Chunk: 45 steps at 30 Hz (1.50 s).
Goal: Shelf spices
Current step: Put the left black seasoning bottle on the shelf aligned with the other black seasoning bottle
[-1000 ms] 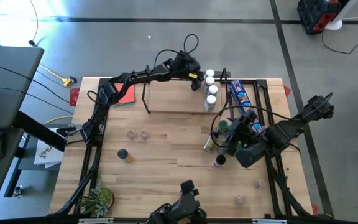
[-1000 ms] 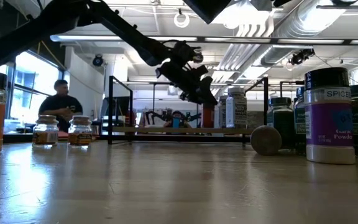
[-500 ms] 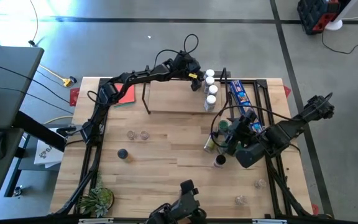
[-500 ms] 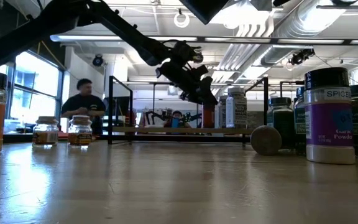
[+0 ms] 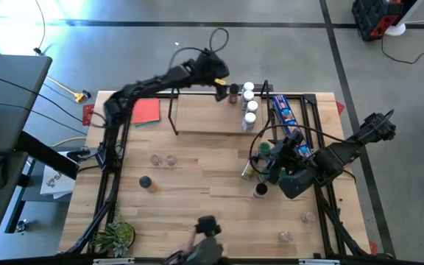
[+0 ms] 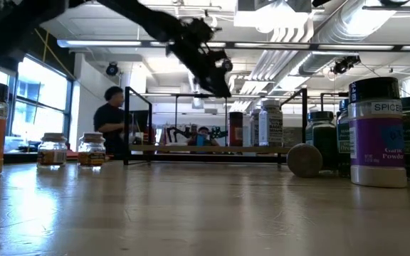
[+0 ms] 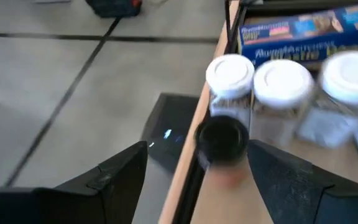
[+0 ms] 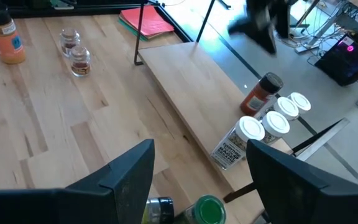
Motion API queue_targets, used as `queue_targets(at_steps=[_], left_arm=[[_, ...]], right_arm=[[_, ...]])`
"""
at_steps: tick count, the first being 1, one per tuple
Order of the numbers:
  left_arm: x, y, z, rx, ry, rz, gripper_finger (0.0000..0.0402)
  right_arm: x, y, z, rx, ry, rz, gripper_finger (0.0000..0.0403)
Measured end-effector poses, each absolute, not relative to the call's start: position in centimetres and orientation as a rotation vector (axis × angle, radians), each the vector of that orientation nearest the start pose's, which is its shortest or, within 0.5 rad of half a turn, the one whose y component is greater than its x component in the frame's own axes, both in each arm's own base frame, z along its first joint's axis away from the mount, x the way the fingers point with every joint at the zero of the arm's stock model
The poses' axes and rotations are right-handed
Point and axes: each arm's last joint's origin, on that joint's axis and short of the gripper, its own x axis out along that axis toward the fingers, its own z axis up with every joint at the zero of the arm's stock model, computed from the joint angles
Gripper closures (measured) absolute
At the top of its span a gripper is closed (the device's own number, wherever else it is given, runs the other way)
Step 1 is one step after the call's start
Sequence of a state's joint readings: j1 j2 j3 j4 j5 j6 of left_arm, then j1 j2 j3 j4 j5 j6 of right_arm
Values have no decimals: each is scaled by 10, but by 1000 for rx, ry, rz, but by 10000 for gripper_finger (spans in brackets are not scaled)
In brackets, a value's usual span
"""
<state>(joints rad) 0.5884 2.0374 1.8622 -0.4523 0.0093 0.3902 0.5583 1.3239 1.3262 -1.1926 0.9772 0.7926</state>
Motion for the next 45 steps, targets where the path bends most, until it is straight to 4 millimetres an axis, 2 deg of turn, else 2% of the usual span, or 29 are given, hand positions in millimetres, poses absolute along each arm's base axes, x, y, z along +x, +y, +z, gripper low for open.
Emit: queue_targets(at_steps=[4, 8, 10, 13, 16, 19, 22, 25, 28, 37, 45], left_arm=[[353, 227, 353, 194, 753, 402, 126], [316, 172, 397, 155, 794, 321, 127], [302, 141, 408, 128, 808, 283, 130], [281, 93, 410, 107, 808, 267, 136], [256, 50, 397, 91, 821, 335, 140], [228, 19, 376, 7, 843, 403, 142], [200, -2, 359, -181, 902, 373, 143], [176, -16, 344, -373, 1053, 308, 143], [159, -27, 329, -450, 1219, 315, 143], [151, -54, 258, -409, 1607, 183, 143], [163, -63, 214, -299, 1635, 132, 143]], right_arm=[[209, 102, 342, -109, 637, -648, 153], [211, 103, 341, -150, 616, -672, 153], [215, 105, 339, -188, 623, -668, 153], [226, 110, 331, -265, 658, -641, 153], [238, 116, 320, -357, 727, -584, 153], [249, 119, 310, -427, 797, -525, 153], [256, 116, 304, -483, 844, -506, 153], [260, 109, 305, -504, 854, -515, 153], [265, 104, 306, -529, 854, -511, 153], [271, 100, 308, -524, 838, -503, 153], [270, 100, 308, -524, 839, -501, 153]])
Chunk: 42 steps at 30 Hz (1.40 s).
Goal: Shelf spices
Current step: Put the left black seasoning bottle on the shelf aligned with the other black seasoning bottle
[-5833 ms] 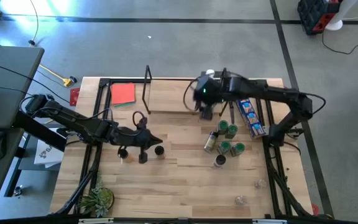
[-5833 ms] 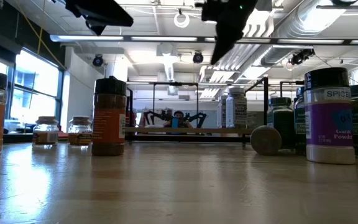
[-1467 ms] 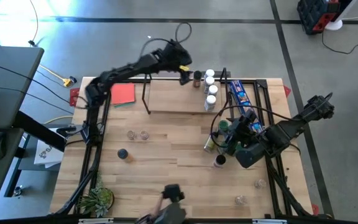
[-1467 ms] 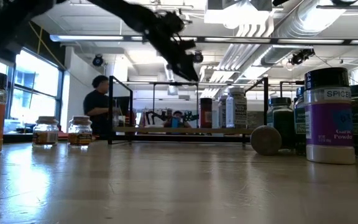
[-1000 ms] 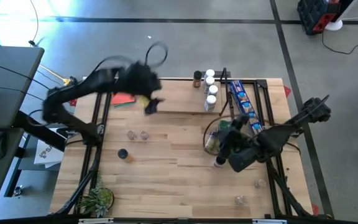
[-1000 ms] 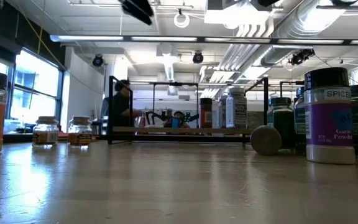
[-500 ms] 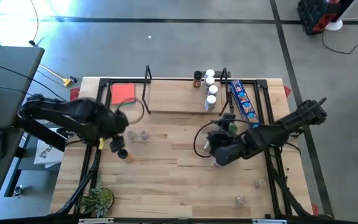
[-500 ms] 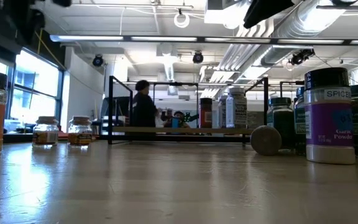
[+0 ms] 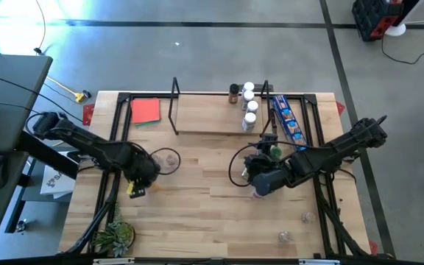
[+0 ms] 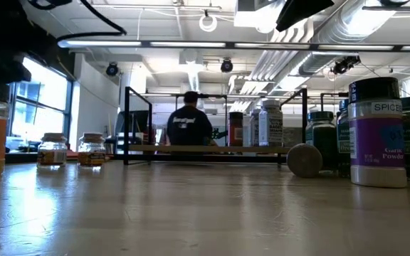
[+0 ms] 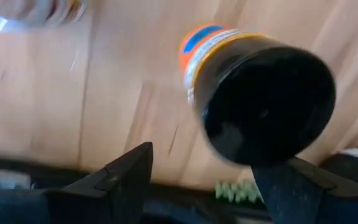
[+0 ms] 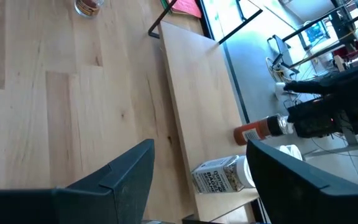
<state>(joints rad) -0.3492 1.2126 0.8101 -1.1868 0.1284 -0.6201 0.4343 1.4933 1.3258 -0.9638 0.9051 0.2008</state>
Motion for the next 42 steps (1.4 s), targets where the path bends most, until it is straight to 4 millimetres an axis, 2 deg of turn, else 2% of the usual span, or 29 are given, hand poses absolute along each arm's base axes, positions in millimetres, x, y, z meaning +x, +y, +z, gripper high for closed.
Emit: queue_targets(at_steps=[4, 13, 18, 27, 33, 35, 38, 42], left_arm=[[175, -67, 202, -242, 1566, 85, 143], [202, -70, 193, -52, 1358, 98, 143], [200, -71, 189, -48, 1426, 65, 151], [198, -70, 203, -71, 1462, 91, 159], [200, -70, 203, -81, 1447, 89, 199], [202, -70, 204, -109, 1436, 72, 199], [207, -68, 215, -142, 1433, 51, 199], [224, -58, 259, -115, 1396, 45, 199]], right_arm=[[270, 100, 307, -521, 839, -503, 153], [270, 100, 307, -517, 839, -505, 153], [270, 100, 307, -505, 840, -507, 153], [270, 100, 307, -505, 842, -508, 153], [268, 101, 307, -501, 847, -511, 153], [265, 101, 306, -510, 859, -520, 153], [258, 102, 307, -509, 875, -530, 153], [240, 100, 313, -462, 888, -567, 153]])
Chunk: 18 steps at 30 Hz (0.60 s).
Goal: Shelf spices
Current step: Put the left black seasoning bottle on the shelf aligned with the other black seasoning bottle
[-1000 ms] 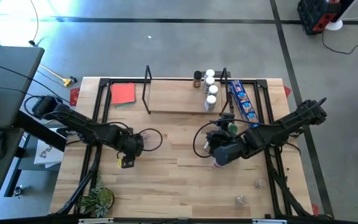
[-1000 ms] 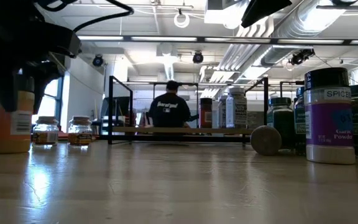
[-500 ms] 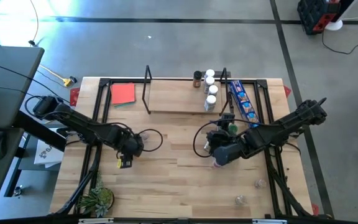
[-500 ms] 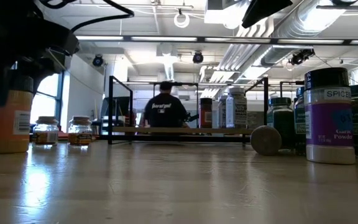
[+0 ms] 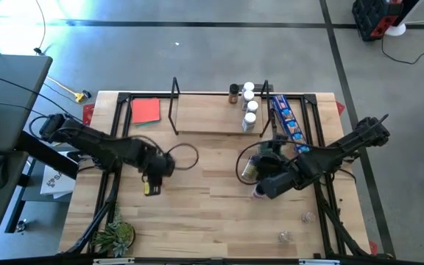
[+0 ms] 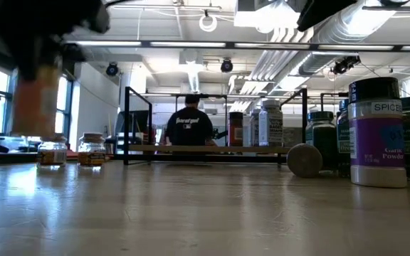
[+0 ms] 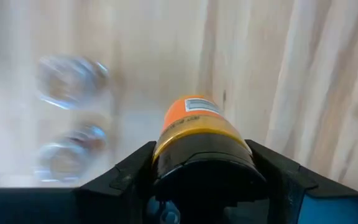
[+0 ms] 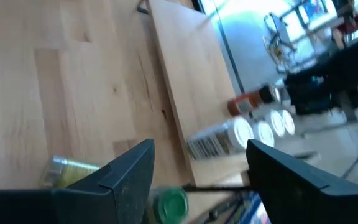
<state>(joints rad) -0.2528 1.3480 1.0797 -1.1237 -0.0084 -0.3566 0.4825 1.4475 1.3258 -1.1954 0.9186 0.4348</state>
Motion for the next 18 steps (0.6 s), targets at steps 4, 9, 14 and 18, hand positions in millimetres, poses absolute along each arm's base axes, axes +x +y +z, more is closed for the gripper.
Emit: queue_targets(at_steps=[4, 9, 14, 18], left_arm=[[265, -29, 300, -19, 1347, 68, 199], [341, 31, 311, 154, 1310, 41, 199], [406, 108, 304, 332, 1241, 146, 199], [432, 158, 296, 311, 1216, 196, 199]], right_arm=[[223, 98, 317, -438, 881, -649, 153], [212, 103, 317, -416, 863, -685, 153], [206, 116, 316, -377, 833, -651, 153], [201, 123, 317, -349, 804, -638, 153]])
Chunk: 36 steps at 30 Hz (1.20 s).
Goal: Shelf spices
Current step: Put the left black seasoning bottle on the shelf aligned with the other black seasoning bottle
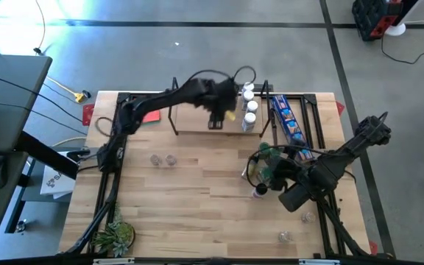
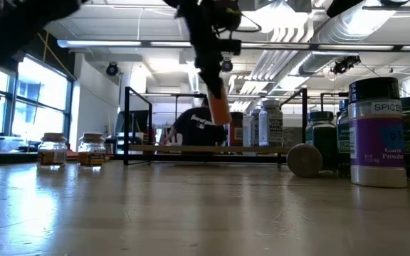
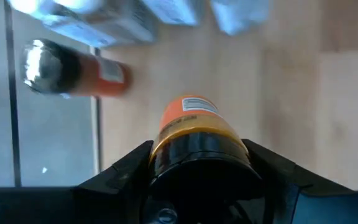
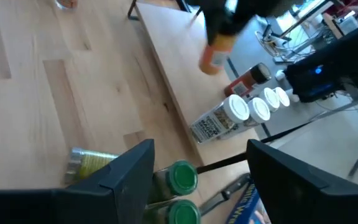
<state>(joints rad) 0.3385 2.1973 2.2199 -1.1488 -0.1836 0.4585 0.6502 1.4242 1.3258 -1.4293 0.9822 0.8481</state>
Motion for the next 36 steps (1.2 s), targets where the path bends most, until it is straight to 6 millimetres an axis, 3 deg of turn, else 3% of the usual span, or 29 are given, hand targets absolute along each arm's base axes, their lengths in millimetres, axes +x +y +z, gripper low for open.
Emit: queue_targets(at_steps=[4, 7, 36], left_arm=[[446, 187, 282, 262, 1188, 194, 199], [449, 196, 268, 263, 1191, 189, 192], [465, 212, 263, 240, 1012, 201, 145]], right_arm=[[200, 126, 317, -318, 781, -645, 153], [200, 126, 317, -310, 779, -648, 153], [201, 126, 317, -290, 766, -657, 153]])
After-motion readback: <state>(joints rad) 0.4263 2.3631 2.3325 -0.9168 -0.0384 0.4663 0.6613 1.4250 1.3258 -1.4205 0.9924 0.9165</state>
